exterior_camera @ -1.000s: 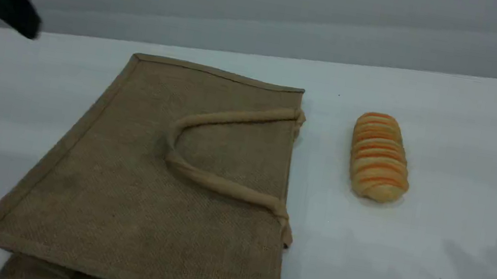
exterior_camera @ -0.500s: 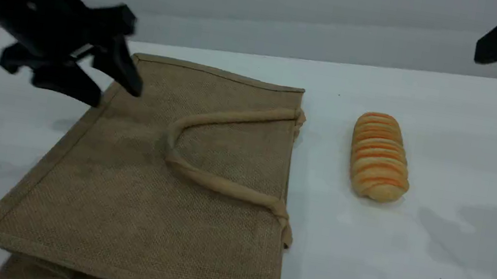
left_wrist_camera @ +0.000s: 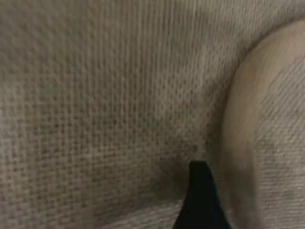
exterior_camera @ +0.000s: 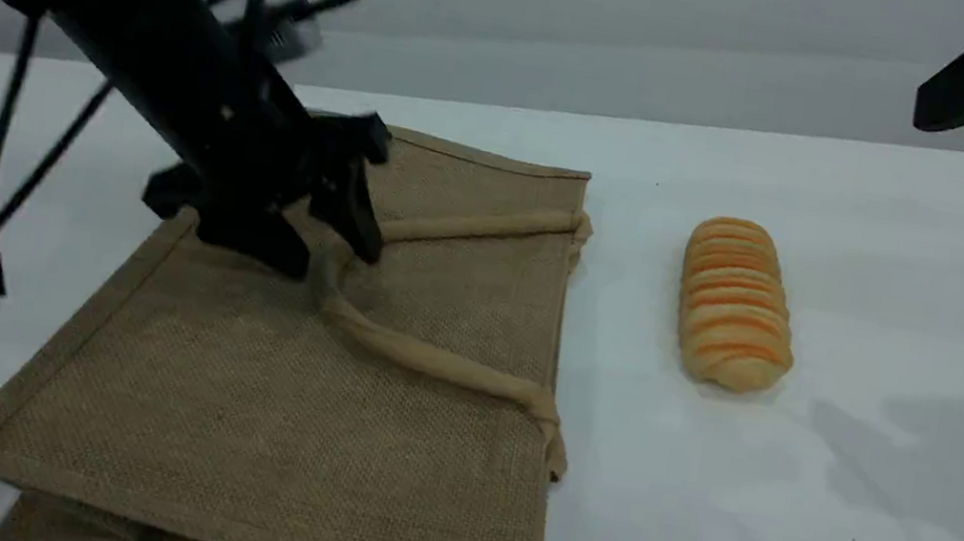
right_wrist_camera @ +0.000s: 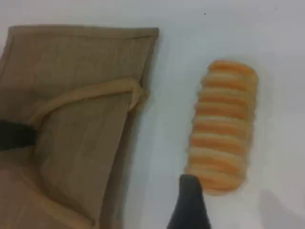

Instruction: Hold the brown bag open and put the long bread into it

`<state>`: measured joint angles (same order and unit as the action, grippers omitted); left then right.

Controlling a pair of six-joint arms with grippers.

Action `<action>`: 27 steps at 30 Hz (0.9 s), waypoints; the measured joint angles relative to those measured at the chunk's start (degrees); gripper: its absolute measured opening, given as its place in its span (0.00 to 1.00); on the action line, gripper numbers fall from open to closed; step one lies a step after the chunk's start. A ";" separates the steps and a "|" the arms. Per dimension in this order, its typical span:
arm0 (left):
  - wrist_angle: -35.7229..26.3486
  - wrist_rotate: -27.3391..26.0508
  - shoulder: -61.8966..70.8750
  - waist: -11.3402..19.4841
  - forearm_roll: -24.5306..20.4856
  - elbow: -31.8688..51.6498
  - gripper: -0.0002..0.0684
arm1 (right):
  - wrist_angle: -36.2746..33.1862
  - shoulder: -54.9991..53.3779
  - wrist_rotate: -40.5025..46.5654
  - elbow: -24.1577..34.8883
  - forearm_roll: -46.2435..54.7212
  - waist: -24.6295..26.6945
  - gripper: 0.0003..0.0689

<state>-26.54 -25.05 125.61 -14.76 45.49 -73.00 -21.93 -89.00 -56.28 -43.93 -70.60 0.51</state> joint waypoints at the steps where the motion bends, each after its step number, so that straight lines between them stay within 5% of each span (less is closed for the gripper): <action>1: 0.08 0.20 0.28 -0.20 -0.52 -0.34 0.67 | 0.05 0.00 -0.49 0.00 0.00 0.00 0.70; 17: 3.93 1.63 3.89 -2.55 -0.29 -0.39 0.65 | 0.77 -0.16 -1.30 0.00 -0.13 0.00 0.70; 20: 3.25 2.07 3.94 -2.55 -0.14 -0.39 0.57 | 0.82 -0.16 -1.30 0.00 -0.13 0.00 0.70; 27: 1.54 3.17 3.78 -2.55 0.21 -0.34 0.18 | 0.82 -0.16 -1.30 0.00 -0.13 0.00 0.70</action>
<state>-25.00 -21.88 129.39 -17.31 45.70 -73.34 -21.10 -89.16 -57.57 -43.93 -70.73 0.51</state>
